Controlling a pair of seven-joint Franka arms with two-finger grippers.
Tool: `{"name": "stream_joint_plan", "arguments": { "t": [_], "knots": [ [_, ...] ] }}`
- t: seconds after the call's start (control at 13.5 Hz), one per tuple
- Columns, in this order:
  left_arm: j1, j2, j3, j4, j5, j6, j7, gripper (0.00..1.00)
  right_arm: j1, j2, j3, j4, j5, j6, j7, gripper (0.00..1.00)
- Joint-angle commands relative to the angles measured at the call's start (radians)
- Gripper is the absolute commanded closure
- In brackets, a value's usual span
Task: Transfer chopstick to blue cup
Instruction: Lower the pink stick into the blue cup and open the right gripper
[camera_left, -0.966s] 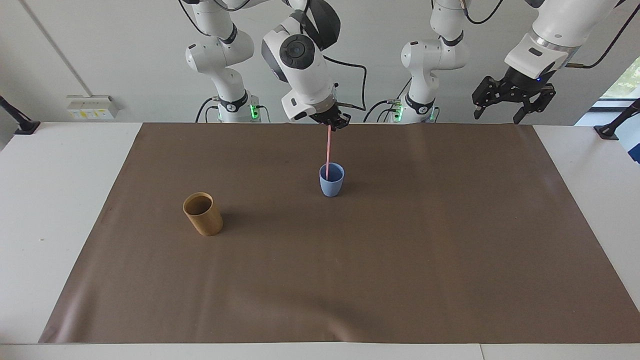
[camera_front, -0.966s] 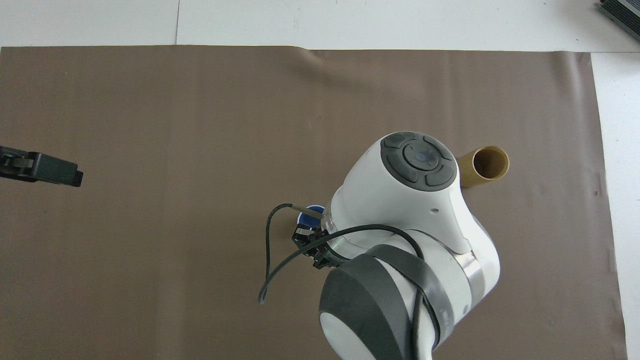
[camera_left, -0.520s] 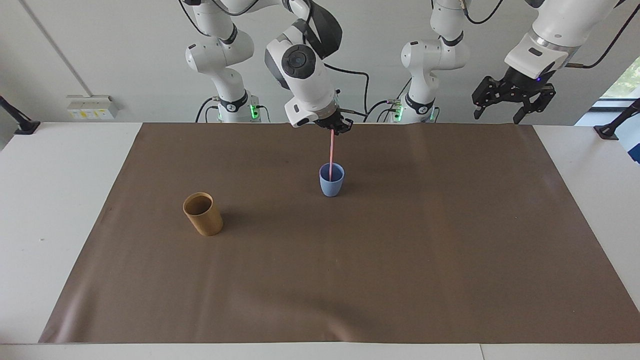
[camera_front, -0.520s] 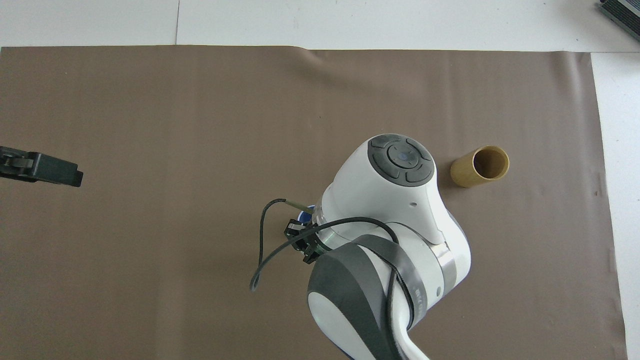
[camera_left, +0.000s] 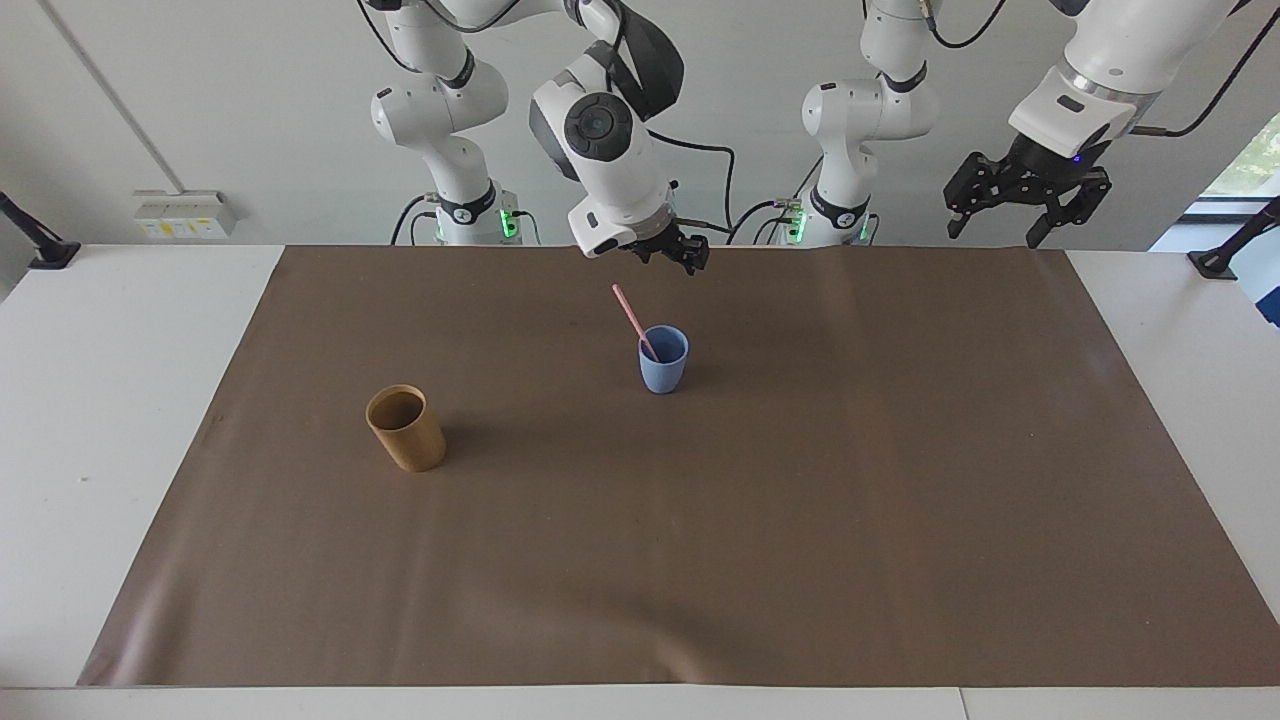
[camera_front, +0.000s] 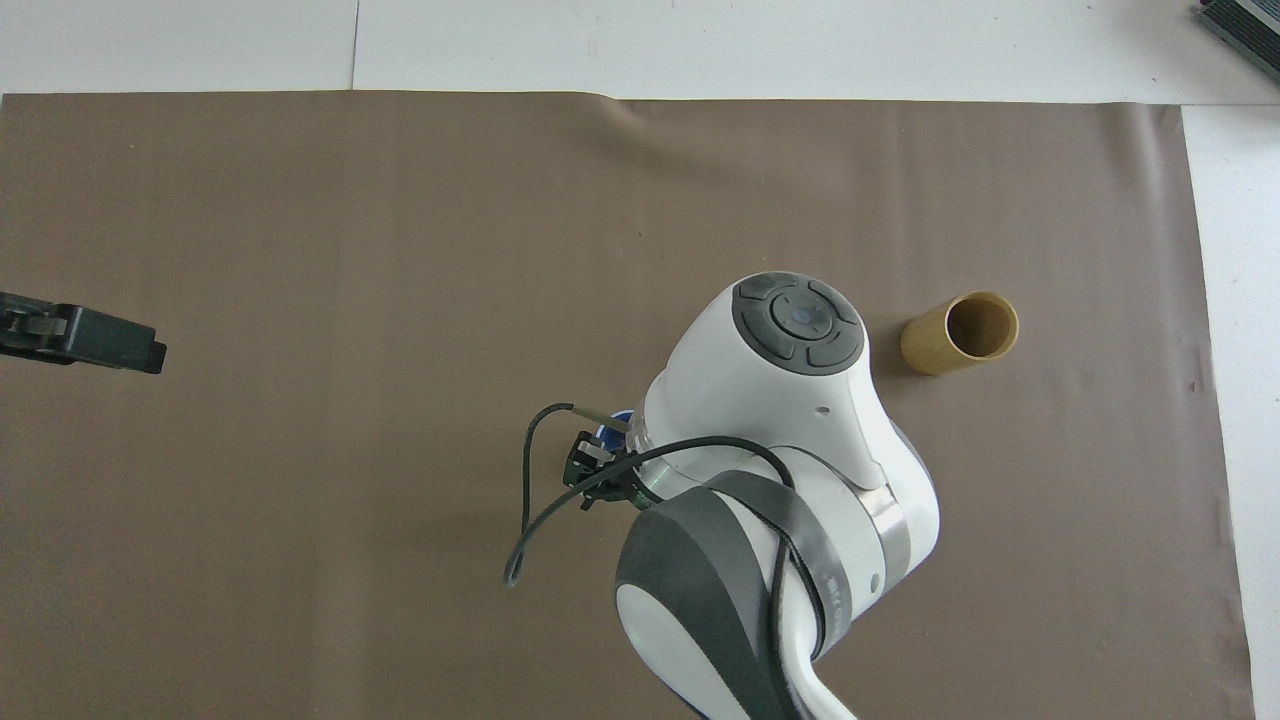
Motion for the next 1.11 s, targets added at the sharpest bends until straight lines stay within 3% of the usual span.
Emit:
{"name": "stream_joint_plan", "arguments": {
  "t": [0.0, 0.37, 0.74, 1.04],
  "knots": [
    [0.016, -0.025, -0.011, -0.026, 0.014, -0.004, 0.012, 0.00, -0.008, -0.063, 0.002, -0.006, -0.128, -0.013, -0.080, 0.00],
    [0.018, -0.025, -0.011, -0.026, 0.014, -0.004, 0.012, 0.00, -0.040, -0.085, -0.010, 0.058, -0.412, 0.001, -0.194, 0.00],
    [0.016, -0.025, -0.011, -0.026, 0.014, -0.003, 0.010, 0.00, -0.217, -0.104, -0.010, 0.147, -0.406, -0.021, -0.344, 0.00],
    [0.018, -0.027, -0.011, -0.035, 0.013, 0.037, 0.019, 0.00, -0.300, -0.123, -0.012, 0.192, -0.405, -0.093, -0.387, 0.00]
  ]
}}
